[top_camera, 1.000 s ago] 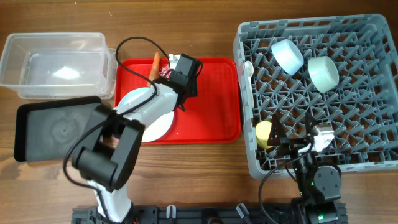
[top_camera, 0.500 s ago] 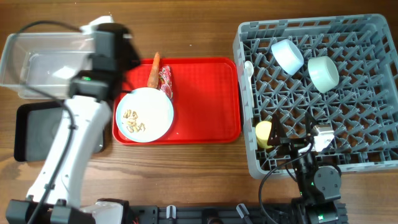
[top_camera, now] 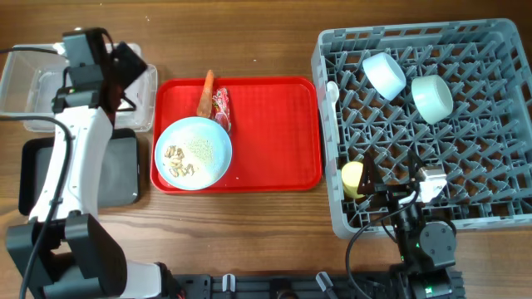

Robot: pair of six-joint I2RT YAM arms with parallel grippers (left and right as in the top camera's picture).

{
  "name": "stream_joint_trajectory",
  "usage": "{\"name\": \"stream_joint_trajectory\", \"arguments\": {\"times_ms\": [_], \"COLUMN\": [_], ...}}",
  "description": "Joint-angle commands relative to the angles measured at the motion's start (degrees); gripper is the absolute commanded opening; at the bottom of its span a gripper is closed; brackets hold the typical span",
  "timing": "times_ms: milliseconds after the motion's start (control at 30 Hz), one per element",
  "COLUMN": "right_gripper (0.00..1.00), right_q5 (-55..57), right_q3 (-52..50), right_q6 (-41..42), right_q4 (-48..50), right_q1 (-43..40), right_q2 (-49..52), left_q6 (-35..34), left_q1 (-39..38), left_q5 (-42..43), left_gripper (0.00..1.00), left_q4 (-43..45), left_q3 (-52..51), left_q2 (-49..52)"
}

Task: Sort waste into correct bins and load items into the dishwasher rack

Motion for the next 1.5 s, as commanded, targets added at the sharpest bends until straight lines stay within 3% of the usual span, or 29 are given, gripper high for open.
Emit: {"name": "stream_joint_trajectory", "arguments": {"times_ms": [0,167,433,500,667,867,1033,1133,1267,1367,1467], "right_gripper": [1.0,1.0,1.0,1.0,1.0,1.0,1.0,1.0,1.0,1.0,1.0], "right_q5": [-0.33,-0.33,-0.33,-0.33,-0.33,-0.33,-0.33,-0.33,-0.33,-0.33,-0.33], "right_q3": [-0.07,-0.07,-0.07,-0.07,-0.07,-0.07,-0.07,-0.07,-0.07,-0.07,-0.07], "right_q6": [0.92,0.9,0.9,0.92,0.9,0.9,0.9,0.9,0.9,0.9,0.92], "right_q4": [0.17,0.17,0.17,0.17,0.17,0.17,0.17,0.17,0.17,0.17,0.17], "right_q1": [-0.24,-0.24,-0.24,-0.24,-0.24,-0.24,-0.24,-0.24,-0.24,-0.24,-0.24], "right_q2": [-0.46,-0.46,-0.44,-0.46,-0.46,-0.46,-0.46,-0.46,-0.46,-0.46,-0.46], "left_q6": [3.58,14.4,15.5,15.5,15.5,15.41,9.05,1.51,-10.84,-11.58,-11.56], "left_q1": [-5.55,-15.39,-19.45,-19.21,-19.23,-19.21,-17.31,-12.11,-1.4,4.57,7.76], "left_q5": [5.77,2.91,-1.11,-1.11,-1.11,-3.34,-14.21,-17.73,-15.52,-8.13,-6.16], "left_gripper": [0.8,0.72,0.66,0.59,0.23,0.13,0.12,0.11,0.08,0.05,0.04], "left_q4": [-4.02,-5.64,-0.24,0.35,0.57,-0.52,-3.32,-4.48,-5.27,-3.3,-3.56], "left_q3": [0.04,-0.22,-0.2,-0.2,0.74,3.74,3.93,3.93,3.87,3.87,3.87], "left_q2": [0.26,6.45,19.82,21.59,20.33,12.35,3.54,1.01,2.99,5.2,4.87]}}
